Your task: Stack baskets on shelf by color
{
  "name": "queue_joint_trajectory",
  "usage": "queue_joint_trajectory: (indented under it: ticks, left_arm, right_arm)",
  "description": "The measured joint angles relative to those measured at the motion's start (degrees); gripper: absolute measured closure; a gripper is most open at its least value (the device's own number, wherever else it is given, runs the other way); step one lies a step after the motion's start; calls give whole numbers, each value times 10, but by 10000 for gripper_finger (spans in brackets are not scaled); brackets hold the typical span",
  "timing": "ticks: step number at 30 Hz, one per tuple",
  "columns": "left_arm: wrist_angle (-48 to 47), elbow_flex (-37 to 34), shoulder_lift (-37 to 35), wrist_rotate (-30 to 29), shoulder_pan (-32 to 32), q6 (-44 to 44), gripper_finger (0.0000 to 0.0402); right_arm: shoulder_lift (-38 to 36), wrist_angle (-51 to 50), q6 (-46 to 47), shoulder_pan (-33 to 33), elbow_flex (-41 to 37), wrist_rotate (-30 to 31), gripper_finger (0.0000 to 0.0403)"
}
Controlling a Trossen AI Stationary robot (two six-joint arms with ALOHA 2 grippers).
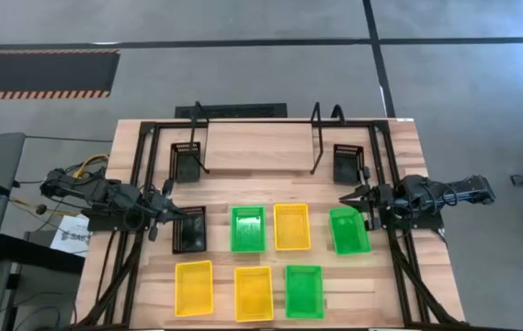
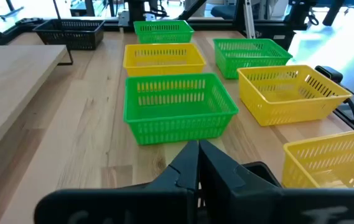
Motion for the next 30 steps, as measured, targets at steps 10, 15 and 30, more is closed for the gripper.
queue_joint_trajectory:
  ticks: [10, 15, 30]
  left_arm:
    - [0, 0, 0, 0, 0, 0, 402]
    - [1, 0, 0, -12, 1, 19, 402]
    - [161, -6, 0, -124, 3, -97, 401]
  right_arm:
    - [0, 0, 0, 0, 0, 0, 352]
    - [0, 0, 0, 0, 0, 0, 352]
    - [0, 0, -1, 0, 0, 0, 352]
